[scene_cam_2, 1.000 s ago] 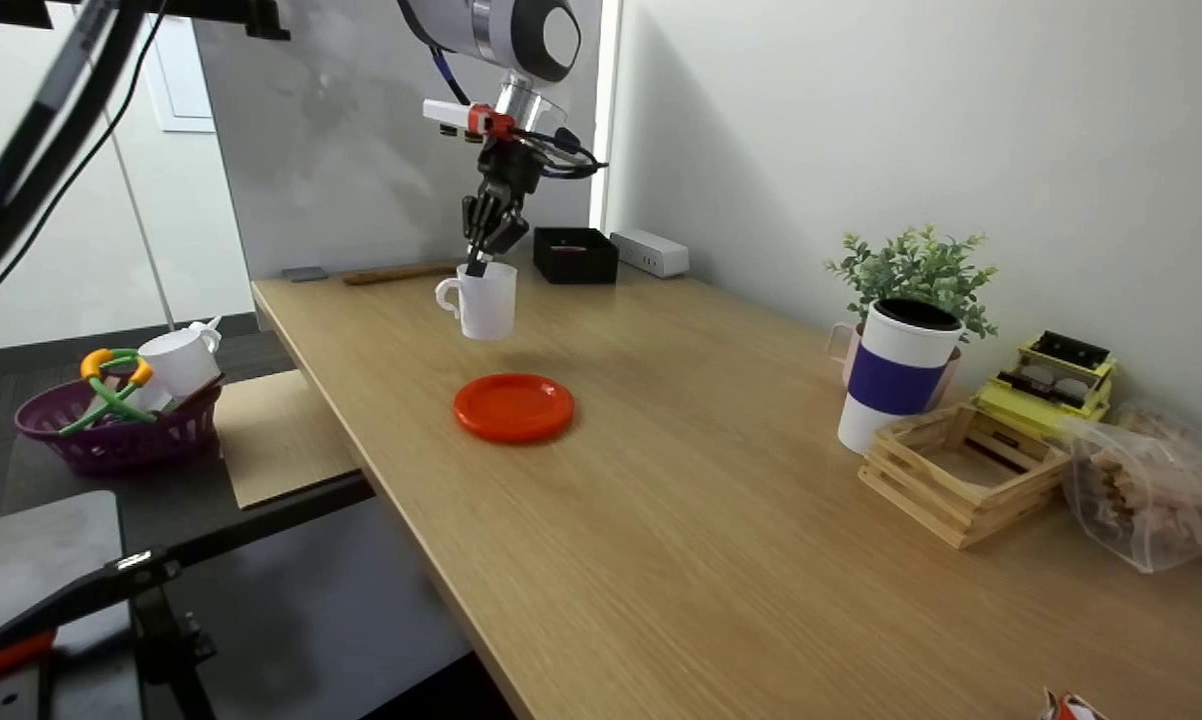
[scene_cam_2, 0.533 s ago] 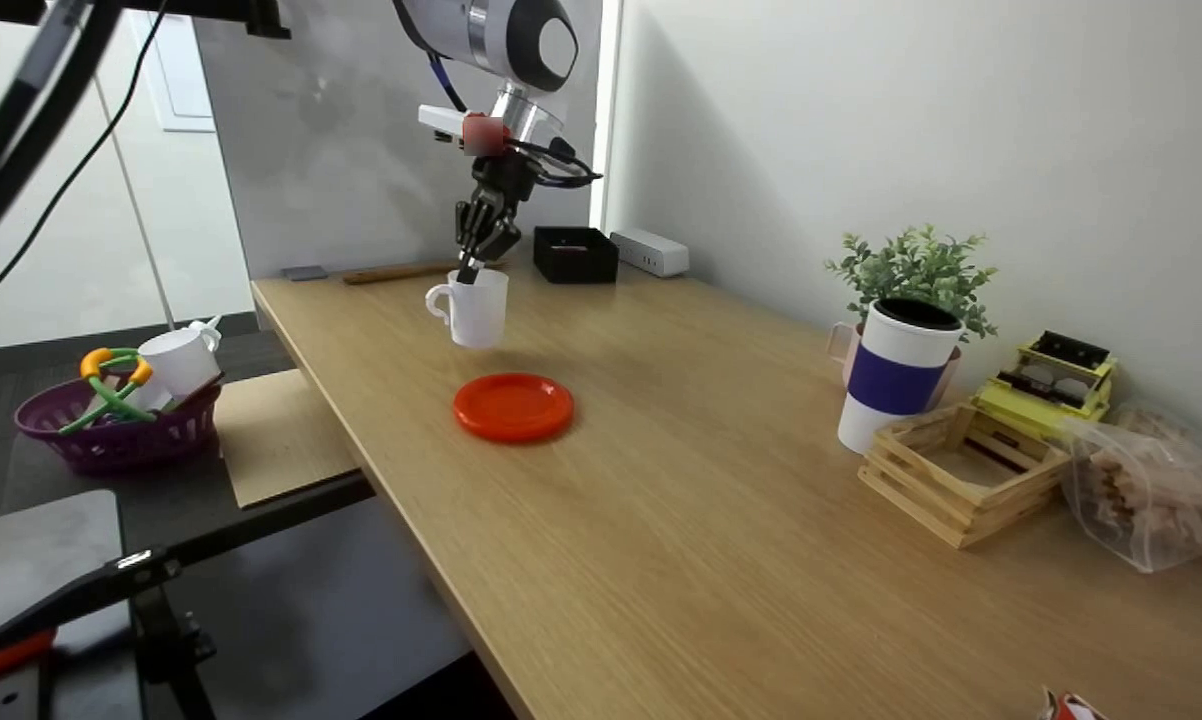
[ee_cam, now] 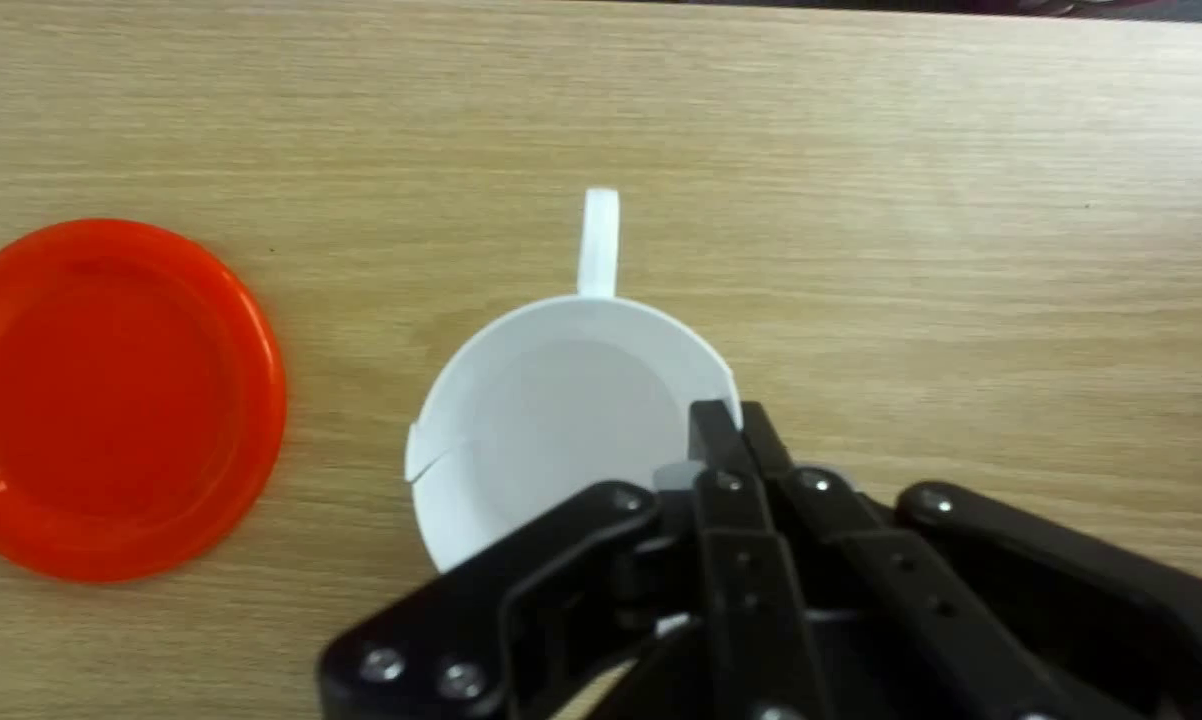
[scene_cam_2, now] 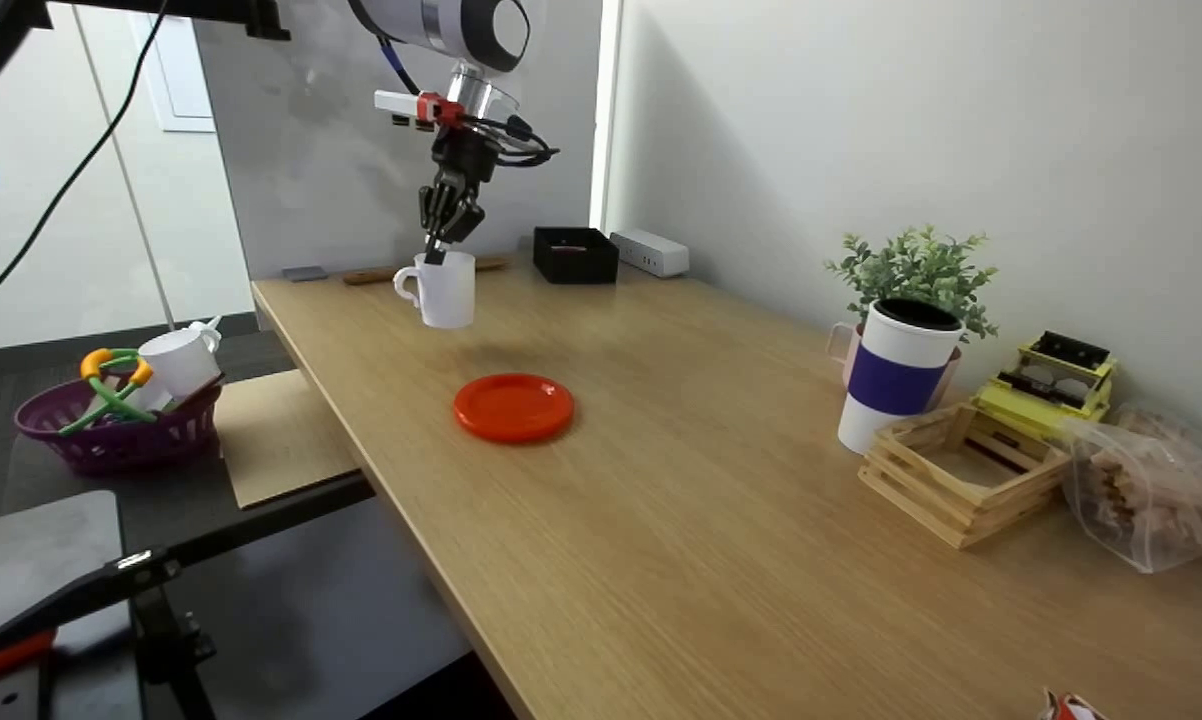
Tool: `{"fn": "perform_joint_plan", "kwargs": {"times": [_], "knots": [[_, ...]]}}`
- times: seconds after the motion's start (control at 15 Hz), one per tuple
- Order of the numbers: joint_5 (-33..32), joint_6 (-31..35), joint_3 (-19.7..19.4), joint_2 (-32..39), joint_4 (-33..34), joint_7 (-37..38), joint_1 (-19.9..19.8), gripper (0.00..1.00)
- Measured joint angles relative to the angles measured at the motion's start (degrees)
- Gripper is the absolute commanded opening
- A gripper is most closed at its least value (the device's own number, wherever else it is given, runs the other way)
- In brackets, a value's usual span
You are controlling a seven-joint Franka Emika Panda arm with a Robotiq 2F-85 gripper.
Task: Put the white mug on top of the orange plate
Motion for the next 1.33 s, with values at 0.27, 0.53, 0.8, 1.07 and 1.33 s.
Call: {"fn": "perform_joint_plan", "kwargs": {"times": [0.27,0.53,0.8,1.07,1.33], "knots": [[0.1,0.2,-0.1,-1.0,-0.9,0.0,-1.1,0.00],[1.1,1.4,-0.3,-2.4,-3.8,0.0,-3.1,0.00],[3.4,5.2,-0.5,-4.0,-8.2,-0.5,-5.2,0.00],[6.1,9.7,-0.6,-5.9,-13.6,-2.8,-7.6,0.02],[7.0,11.8,-0.6,-7.4,-17.0,-4.3,-8.8,0.02]]}}
